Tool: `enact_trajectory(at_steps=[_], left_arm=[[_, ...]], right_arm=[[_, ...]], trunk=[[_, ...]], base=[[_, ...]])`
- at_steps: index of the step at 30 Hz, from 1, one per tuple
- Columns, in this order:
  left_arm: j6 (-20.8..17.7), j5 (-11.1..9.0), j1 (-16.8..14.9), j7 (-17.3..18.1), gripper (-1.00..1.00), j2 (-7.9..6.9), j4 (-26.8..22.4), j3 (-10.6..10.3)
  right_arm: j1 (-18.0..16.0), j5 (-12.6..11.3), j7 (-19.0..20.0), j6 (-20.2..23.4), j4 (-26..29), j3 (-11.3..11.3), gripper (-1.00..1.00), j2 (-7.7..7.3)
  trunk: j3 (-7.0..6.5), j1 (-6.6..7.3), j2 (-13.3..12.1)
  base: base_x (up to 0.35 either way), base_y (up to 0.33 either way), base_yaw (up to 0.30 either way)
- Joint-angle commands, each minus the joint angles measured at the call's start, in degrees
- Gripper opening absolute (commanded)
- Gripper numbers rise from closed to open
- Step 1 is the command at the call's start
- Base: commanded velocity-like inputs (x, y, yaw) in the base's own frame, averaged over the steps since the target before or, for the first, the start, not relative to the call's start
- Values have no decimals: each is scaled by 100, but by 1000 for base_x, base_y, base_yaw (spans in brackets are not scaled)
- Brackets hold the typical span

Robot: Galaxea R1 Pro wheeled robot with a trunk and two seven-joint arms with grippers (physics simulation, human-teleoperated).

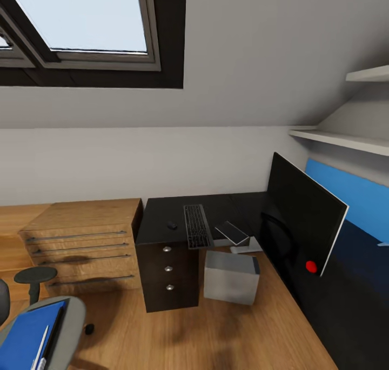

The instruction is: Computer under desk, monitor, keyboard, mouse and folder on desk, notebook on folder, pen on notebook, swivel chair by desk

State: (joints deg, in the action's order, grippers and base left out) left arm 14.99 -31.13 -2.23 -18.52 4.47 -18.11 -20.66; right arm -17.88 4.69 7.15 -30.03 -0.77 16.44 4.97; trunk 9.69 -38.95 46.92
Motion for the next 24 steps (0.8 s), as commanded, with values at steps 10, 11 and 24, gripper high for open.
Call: enact_trajectory(at_steps=[10,11,24], left_arm=[[24,-39,-5,-46,100,-7,8,-48],[26,-30,-5,-44,100,-7,7,-54],[14,-24,-5,-22,100,-7,6,-58]], right_arm=[[-5,45,10,-28,-11,13,100,-39],[-5,43,6,-27,-11,10,100,-41],[-5,41,-3,-25,-11,10,100,-48]], trunk=[[-172,219,-396],[-190,241,-436],[-423,527,-958]], base=[[0,0,0],[-6,0,0],[-212,105,0]])
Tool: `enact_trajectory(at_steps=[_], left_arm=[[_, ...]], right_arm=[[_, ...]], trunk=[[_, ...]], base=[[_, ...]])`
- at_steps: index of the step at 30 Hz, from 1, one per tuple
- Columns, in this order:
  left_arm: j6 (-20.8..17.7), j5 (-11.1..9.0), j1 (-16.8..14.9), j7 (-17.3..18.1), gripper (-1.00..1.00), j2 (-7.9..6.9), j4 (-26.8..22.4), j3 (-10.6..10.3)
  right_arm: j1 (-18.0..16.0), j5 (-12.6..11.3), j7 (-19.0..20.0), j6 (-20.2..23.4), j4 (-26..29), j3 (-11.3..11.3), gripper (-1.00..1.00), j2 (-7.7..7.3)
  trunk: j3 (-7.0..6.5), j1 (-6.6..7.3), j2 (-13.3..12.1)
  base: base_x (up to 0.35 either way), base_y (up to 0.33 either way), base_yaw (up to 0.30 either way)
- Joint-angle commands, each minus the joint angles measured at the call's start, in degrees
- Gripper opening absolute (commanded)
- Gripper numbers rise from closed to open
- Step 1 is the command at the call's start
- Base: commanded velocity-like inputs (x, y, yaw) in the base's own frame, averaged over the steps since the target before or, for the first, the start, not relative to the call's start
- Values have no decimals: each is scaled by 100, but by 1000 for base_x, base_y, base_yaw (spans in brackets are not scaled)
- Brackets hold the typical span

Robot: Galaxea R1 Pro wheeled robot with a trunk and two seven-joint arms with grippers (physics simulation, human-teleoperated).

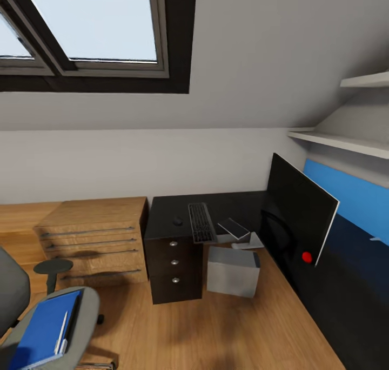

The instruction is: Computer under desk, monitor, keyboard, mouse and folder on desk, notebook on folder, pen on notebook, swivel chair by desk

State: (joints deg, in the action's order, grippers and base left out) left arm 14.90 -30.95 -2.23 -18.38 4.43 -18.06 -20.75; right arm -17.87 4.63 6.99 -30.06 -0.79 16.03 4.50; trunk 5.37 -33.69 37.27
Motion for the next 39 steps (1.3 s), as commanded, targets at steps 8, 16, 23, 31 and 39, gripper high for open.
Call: enact_trajectory(at_steps=[8,16,23,31,39], left_arm=[[22,-43,-6,-37,100,-3,3,-52],[20,-43,-6,-35,100,-3,4,-52],[13,-43,-6,-34,100,-3,4,-52],[6,-43,-6,-34,100,-3,4,-52],[5,-43,-6,-28,100,-3,152,-52]], right_arm=[[-6,32,13,-18,-16,64,100,0],[-6,30,13,-18,-17,66,100,-8],[-6,35,13,-18,-17,67,100,-10],[-6,30,-1,-18,-12,61,100,-19],[-6,30,-4,-18,-9,58,100,-34]], trunk=[[-134,176,-313],[-278,352,-634],[-403,506,-915],[-547,681,-1236],[-636,790,-1435]], base=[[-60,39,0],[-8,5,0],[-1,1,0],[0,0,0],[0,0,0]])
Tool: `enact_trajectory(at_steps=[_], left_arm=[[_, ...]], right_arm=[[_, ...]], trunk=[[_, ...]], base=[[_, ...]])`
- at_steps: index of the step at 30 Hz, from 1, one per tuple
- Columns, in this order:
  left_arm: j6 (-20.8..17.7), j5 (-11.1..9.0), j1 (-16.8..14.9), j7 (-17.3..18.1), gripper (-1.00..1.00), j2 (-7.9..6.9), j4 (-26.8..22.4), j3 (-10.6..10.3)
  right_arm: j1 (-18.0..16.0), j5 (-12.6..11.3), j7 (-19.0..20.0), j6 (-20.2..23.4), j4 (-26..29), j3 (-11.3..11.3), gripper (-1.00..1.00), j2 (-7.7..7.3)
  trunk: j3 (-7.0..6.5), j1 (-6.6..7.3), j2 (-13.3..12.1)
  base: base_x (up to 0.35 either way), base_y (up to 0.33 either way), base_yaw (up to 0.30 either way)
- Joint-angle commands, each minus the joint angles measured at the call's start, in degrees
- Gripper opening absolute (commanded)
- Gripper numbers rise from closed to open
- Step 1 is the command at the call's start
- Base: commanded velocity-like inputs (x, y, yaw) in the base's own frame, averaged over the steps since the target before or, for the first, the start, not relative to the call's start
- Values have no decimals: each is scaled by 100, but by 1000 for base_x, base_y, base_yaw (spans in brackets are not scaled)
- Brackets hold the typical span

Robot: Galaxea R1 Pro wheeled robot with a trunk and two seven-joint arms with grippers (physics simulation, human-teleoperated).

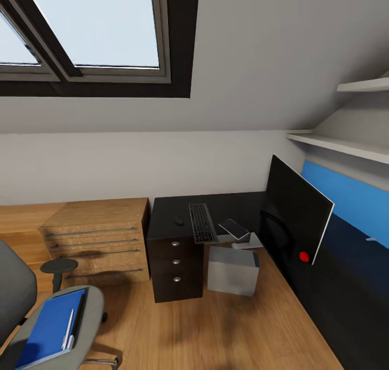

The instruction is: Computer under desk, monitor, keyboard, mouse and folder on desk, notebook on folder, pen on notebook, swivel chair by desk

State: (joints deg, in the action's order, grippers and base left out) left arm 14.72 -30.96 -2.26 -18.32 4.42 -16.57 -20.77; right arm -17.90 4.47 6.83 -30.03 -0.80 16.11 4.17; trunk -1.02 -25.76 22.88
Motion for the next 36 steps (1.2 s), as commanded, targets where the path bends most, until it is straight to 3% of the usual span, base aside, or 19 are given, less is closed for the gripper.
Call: enact_trajectory(at_steps=[1,12,36], left_arm=[[22,-42,-3,-34,100,-2,26,-50],[8,-46,-3,-30,100,-4,132,-51],[7,-60,-3,120,100,-27,137,-41]], right_arm=[[-3,45,12,-20,-8,51,100,-2],[-3,45,-7,-17,-8,50,100,-12],[-3,40,-32,-26,1,58,100,-191]], trunk=[[2,-2,4],[2,-2,4],[2,-2,4]], base=[[0,0,0],[0,0,0],[0,0,0]])
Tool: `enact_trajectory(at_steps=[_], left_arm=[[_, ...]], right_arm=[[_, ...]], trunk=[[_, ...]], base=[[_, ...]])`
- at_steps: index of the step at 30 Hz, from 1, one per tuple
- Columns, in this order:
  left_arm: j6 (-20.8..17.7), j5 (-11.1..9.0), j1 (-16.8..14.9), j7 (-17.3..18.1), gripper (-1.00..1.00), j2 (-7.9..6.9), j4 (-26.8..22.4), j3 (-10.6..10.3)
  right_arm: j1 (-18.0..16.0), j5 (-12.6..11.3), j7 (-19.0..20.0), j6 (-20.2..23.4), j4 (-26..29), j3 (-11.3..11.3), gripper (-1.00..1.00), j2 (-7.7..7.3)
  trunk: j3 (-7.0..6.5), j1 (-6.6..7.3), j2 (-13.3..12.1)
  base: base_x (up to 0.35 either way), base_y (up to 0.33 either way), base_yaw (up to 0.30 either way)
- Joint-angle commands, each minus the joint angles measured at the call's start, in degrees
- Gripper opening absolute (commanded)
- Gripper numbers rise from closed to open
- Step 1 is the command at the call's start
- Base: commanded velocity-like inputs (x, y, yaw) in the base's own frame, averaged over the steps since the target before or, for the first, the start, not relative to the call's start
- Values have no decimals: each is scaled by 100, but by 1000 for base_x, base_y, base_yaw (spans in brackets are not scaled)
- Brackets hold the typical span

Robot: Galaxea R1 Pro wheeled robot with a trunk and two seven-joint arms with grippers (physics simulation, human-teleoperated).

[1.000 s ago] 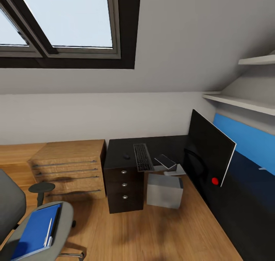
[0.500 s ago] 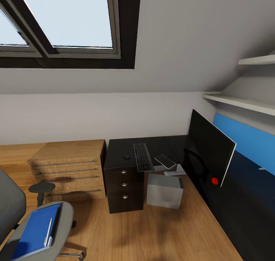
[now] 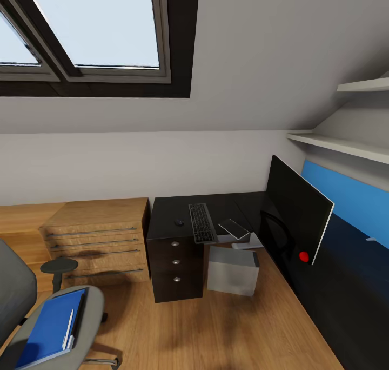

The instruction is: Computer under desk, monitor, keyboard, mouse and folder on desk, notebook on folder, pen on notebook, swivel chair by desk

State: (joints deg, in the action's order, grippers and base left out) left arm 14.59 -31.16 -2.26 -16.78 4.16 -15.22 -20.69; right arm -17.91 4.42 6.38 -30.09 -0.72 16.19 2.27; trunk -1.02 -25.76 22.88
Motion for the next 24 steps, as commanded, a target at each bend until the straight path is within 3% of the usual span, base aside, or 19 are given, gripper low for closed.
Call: enact_trajectory(at_steps=[1,24], left_arm=[[22,-38,-2,-24,100,-2,2,-49],[50,-13,-2,25,100,-11,2,-49]], right_arm=[[-2,44,13,-20,-8,51,100,-4],[-2,49,13,-17,-8,43,100,-15]], trunk=[[2,-2,4],[2,-2,4]], base=[[0,0,0],[0,0,0]])
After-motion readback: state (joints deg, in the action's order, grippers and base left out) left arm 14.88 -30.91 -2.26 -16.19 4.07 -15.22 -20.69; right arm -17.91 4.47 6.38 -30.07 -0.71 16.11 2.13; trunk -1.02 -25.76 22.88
